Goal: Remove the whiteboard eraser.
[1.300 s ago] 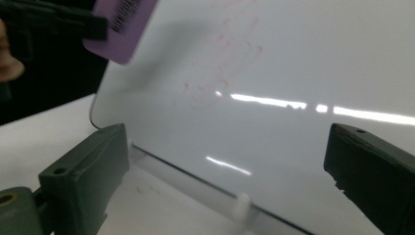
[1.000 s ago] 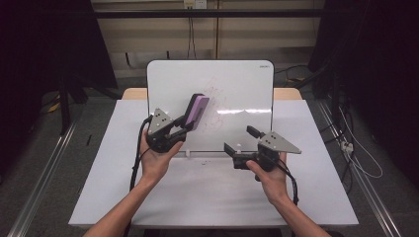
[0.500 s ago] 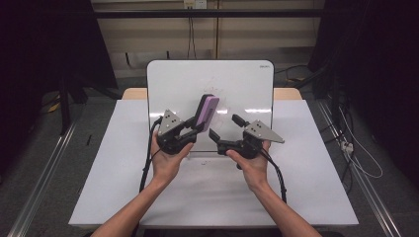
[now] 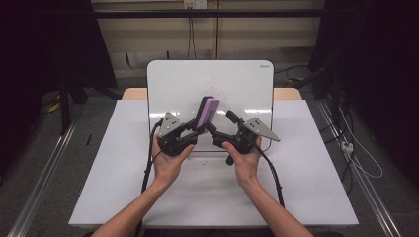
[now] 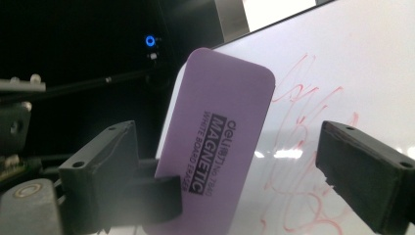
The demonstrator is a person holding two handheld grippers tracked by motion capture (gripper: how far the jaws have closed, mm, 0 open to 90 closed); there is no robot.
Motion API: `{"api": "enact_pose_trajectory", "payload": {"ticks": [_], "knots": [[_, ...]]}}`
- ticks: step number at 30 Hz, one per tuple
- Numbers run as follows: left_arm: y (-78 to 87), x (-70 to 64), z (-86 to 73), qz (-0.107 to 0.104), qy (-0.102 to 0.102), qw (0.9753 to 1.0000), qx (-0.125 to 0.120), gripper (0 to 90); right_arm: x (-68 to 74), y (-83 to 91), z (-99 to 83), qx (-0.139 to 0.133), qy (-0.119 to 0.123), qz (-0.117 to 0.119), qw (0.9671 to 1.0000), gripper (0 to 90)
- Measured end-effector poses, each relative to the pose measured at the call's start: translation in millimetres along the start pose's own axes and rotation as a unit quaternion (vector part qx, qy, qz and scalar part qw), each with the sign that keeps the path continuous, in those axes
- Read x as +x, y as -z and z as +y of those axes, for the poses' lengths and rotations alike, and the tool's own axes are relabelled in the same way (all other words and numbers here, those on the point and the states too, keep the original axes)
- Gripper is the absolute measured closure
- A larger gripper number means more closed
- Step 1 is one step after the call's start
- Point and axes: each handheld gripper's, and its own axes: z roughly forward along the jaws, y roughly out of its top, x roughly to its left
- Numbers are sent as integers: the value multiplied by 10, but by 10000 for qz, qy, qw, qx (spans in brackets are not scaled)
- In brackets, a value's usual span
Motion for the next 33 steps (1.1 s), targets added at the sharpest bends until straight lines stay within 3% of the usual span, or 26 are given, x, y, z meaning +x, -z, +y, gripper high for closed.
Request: {"api": "enact_pose_trajectory", "payload": {"ticks": [8,12,20,24,28,33], "knots": [[-33,-13,-21,-34,41,10000,44,647,4,-61,-36,-267,-517,-45,9983,193],[-40,-15,-29,-53,72,9999,60,647,5,-92,-70,-262,-765,-111,9967,244],[-63,-33,-46,-46,123,9999,77,646,16,-130,-129,-117,-1039,-193,9943,326],[-74,-35,-52,-84,224,9997,56,647,24,-128,-134,-68,-1032,-176,9945,400],[-82,-27,-62,-144,313,9994,52,645,24,-126,-134,-73,-1111,-168,9936,408],[-91,-23,-64,-184,311,9993,20,638,32,-118,-124,-87,-975,-150,9951,414]]}}
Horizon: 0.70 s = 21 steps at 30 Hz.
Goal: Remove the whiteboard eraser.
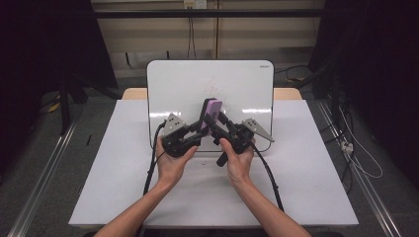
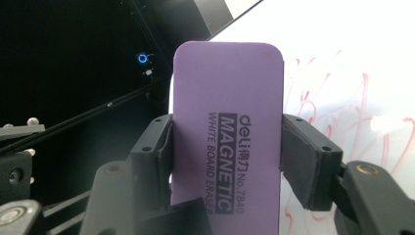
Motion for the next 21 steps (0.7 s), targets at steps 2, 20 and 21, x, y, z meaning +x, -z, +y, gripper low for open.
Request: {"api": "enact_pose_trajectory", "payload": {"ticks": [2,20,21], "knots": [[-1,-8,-1,-28,-25,10000,20,618,-2,6,12,20,35,-7,10000,415],[103,160,-28,309,-236,9964,754,77,-124,236,165,255,766,-277,9964,416],[116,173,-28,323,-282,9958,806,67,-137,255,158,286,802,-290,9959,416]]}}
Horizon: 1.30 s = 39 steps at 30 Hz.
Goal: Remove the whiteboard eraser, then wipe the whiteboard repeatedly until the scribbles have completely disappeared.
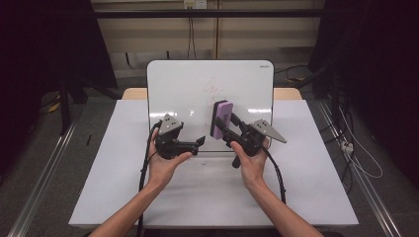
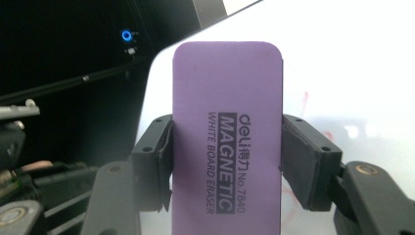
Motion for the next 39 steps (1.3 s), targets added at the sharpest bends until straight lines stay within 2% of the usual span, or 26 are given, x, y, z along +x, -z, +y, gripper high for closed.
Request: {"api": "enact_pose_trajectory", "payload": {"ticks": [2,4,8,11,12,14,16,19,23,24,25,27,29,32,34,35,36,39], "knots": [[44,13,-15,25,-69,10000,-51,63,-27,37,-6,56,91,-16,9999,417],[95,23,-51,-92,-154,9997,-168,62,-57,81,8,76,120,-59,9999,416],[159,57,-103,-185,-185,9996,-96,49,-120,155,53,78,237,-137,9996,416],[204,86,-146,-33,-242,9996,-128,49,-137,189,58,121,345,-170,9992,417],[217,95,-162,15,-292,9995,-88,49,-140,202,56,132,414,-181,9989,417],[236,108,-209,-41,-244,9997,-22,52,-141,228,46,142,519,-203,9983,417],[254,120,-252,-85,-285,9995,105,52,-144,251,29,165,680,-316,9970,416],[312,120,-298,33,-360,9992,145,50,-161,269,17,216,720,-368,9965,417],[420,152,-385,274,-257,9992,115,46,-154,292,11,293,856,-404,9951,417],[446,162,-408,319,-279,9990,144,44,-153,298,11,328,933,-464,9940,417],[473,174,-430,357,-285,9988,167,44,-156,303,14,334,909,-499,9940,417],[530,192,-483,382,-215,9990,100,43,-166,317,26,348,899,-514,9940,416],[579,210,-538,381,-164,9990,143,46,-175,316,38,414,949,-517,9933,416],[642,222,-629,358,-190,9989,255,52,-187,289,66,644,1116,-554,9901,417],[694,208,-693,475,-310,9982,216,55,-187,263,92,834,1208,-554,9876,417],[719,208,-726,483,-299,9981,235,55,-185,253,107,913,1251,-571,9863,417],[741,213,-765,443,-197,9986,217,55,-181,241,121,968,1309,-568,9850,417],[767,225,-838,525,-119,9983,218,57,-171,202,173,1013,1537,-624,9809,417]]}}
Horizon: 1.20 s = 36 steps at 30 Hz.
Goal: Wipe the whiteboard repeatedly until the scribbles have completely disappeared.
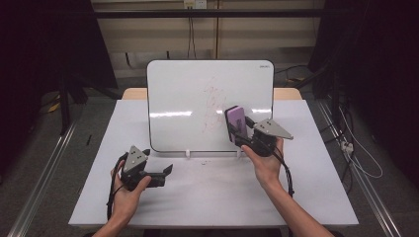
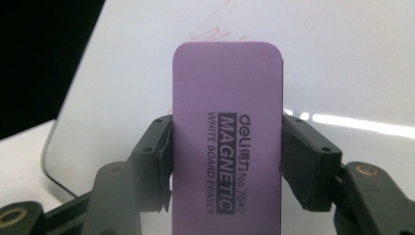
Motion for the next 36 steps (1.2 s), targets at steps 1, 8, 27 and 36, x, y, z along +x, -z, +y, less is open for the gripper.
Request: {"api": "enact_pose_trajectory", "payload": {"ticks": [1,8,27,36], "knots": [[12,14,-42,57,-6,10000,22,61,-4,-15,20,-1,30,-11,10000,417],[61,42,-124,136,85,9998,-95,66,-12,-90,108,86,431,-213,9988,417],[70,84,-145,13,102,9999,1,63,-56,-385,548,488,1567,-885,9825,418],[95,106,-145,43,145,9998,-108,65,-97,-633,719,817,1787,-1084,9745,418]]}}
